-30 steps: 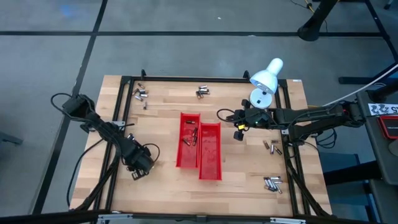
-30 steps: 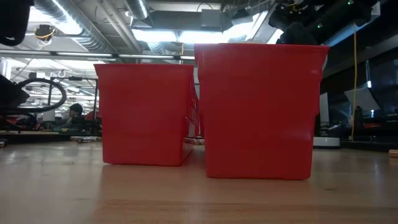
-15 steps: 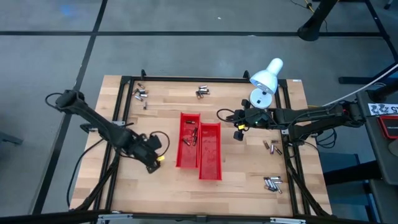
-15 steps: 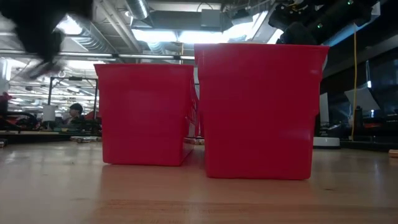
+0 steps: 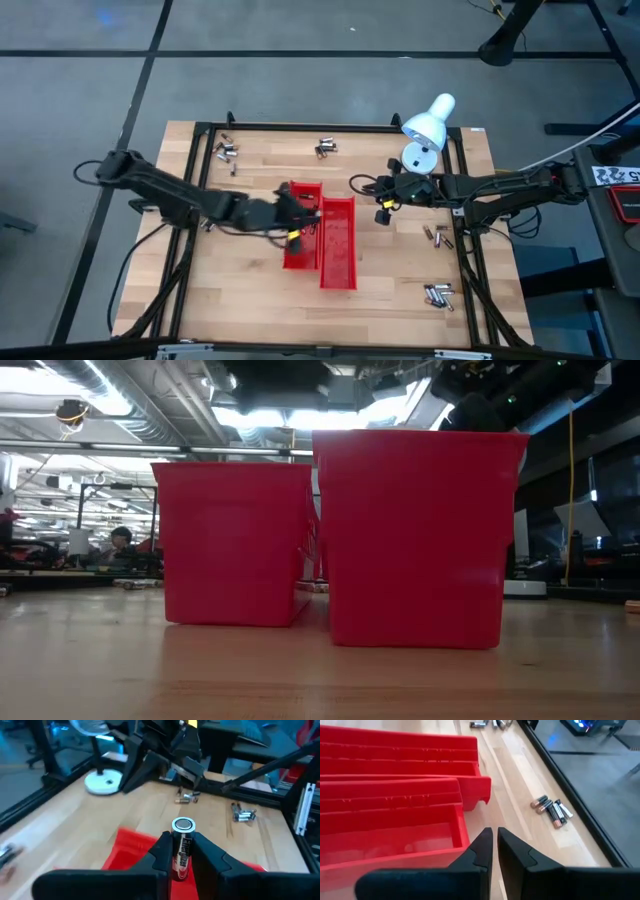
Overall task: Sort batteries
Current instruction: Put the silver battery into the right red bin, then move the silver battery to the middle left of the table
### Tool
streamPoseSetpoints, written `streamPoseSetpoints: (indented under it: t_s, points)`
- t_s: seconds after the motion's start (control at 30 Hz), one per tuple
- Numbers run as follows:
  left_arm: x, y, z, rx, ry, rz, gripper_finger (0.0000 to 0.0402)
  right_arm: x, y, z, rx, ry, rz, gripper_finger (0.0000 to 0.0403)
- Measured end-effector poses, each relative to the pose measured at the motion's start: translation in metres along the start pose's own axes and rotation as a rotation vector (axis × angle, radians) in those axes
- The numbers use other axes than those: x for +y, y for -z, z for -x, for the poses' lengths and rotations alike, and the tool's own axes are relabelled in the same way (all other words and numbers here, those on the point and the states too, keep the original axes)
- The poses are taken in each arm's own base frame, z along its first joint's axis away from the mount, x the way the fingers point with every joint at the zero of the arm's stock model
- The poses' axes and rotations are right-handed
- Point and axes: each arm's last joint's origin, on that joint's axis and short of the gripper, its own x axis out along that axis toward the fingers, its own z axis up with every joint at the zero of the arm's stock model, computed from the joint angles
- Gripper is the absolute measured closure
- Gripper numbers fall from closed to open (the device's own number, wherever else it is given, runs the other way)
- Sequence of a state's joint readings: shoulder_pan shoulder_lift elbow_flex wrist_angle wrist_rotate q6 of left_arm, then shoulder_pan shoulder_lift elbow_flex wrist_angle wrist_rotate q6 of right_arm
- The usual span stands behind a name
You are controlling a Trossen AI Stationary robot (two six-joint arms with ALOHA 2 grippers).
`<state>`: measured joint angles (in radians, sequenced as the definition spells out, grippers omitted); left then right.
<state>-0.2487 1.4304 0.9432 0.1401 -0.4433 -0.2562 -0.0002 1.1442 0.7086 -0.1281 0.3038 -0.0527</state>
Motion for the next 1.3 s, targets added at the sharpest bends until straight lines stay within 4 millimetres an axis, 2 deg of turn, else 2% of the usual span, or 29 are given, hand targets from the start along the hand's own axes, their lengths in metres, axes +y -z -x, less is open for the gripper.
streamPoseSetpoints:
  t_s: [0.13, 0.3, 0.43, 0.57, 0.73, 1.03, 1.17, 1.3]
  points:
    - [0.013, 0.014, -0.039, 0.015, 0.086, 0.01, 0.0365, 0.0, 0.0, 0.0, 0.002, 0.0, 0.032, 0.0372]
    - [0.025, 0.025, -0.072, 0.087, 0.067, 0.039, 0.036, 0.0, 0.0, 0.0, 0.001, 0.0, 0.095, 0.0372]
    - [0.021, 0.032, -0.094, 0.13, 0.085, 0.025, 0.0362, 0.0, 0.0, 0.0, 0.0, -0.001, 0.139, 0.0372]
    - [0.018, 0.041, -0.104, 0.233, 0.067, 0.005, 0.0352, 0.0, 0.0, 0.0, 0.003, -0.001, 0.14, 0.0372]
    - [0.017, 0.039, -0.104, 0.295, 0.052, 0.002, 0.0327, 0.0, 0.004, 0.0, 0.034, -0.01, 0.113, 0.0372]
    - [0.006, 0.025, -0.098, 0.332, 0.087, -0.149, 0.0283, 0.001, 0.007, 0.0, 0.072, -0.04, -0.012, 0.0372]
    - [0.004, 0.0, -0.078, 0.448, 0.074, -0.204, 0.0272, 0.002, 0.008, 0.0, 0.081, -0.06, -0.076, 0.0372]
    - [-0.008, -0.023, -0.045, 0.521, 0.095, -0.223, 0.0271, 0.002, 0.008, 0.0, 0.085, -0.06, -0.146, 0.0372]
